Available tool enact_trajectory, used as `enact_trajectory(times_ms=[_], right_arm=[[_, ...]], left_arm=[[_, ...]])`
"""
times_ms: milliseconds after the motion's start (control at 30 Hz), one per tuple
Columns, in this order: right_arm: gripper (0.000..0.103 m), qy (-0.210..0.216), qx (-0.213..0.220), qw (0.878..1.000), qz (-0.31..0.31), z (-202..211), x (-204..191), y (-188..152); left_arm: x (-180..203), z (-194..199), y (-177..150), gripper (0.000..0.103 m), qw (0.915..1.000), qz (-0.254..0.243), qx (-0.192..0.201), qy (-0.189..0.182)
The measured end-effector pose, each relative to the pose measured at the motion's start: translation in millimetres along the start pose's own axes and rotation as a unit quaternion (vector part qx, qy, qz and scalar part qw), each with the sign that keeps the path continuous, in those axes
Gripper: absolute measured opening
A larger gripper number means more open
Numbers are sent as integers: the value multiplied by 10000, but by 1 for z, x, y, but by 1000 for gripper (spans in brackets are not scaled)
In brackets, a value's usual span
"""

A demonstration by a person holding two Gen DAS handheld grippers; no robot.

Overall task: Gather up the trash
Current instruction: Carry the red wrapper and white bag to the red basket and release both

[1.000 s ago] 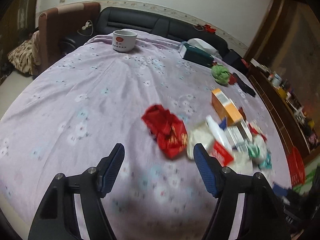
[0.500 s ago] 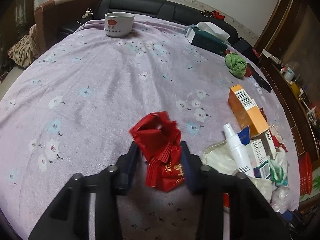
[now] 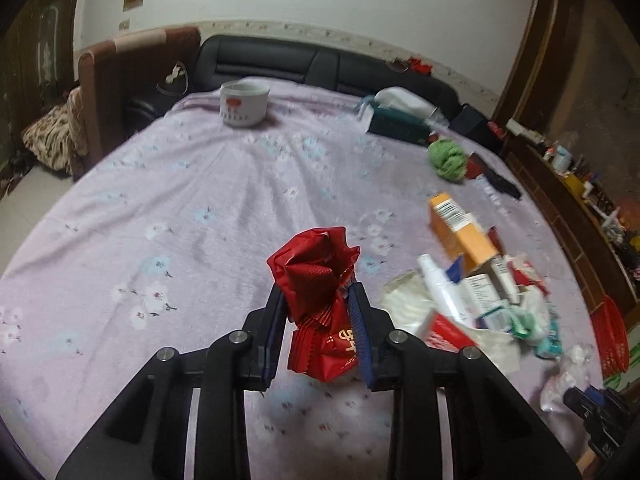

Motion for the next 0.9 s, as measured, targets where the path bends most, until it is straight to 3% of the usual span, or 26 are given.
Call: enact_trajectory(times_ms=[133, 400, 900], right_arm=[[27, -39, 107, 9999, -21, 12, 4, 3], [27, -178, 319, 9991, -216, 36, 28, 10], [27, -449, 805, 9914, -928, 82, 113, 29]], left_arm=[[18, 23, 5, 30, 9994, -106, 176, -282], [93, 49, 5, 30, 9929, -704, 325, -898], [224, 49, -8, 30, 9736, -1617, 202, -1601]])
Point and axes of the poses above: each gripper's, at about its wrist camera, not at the fingertips, and z roughly against the way its jaws point, x to its right, y to its top, the point moved 7 cm from there along -z, roughly the way its jaws point, and after that the axes turned 5 degrees about -z, right-handed, at the moved point
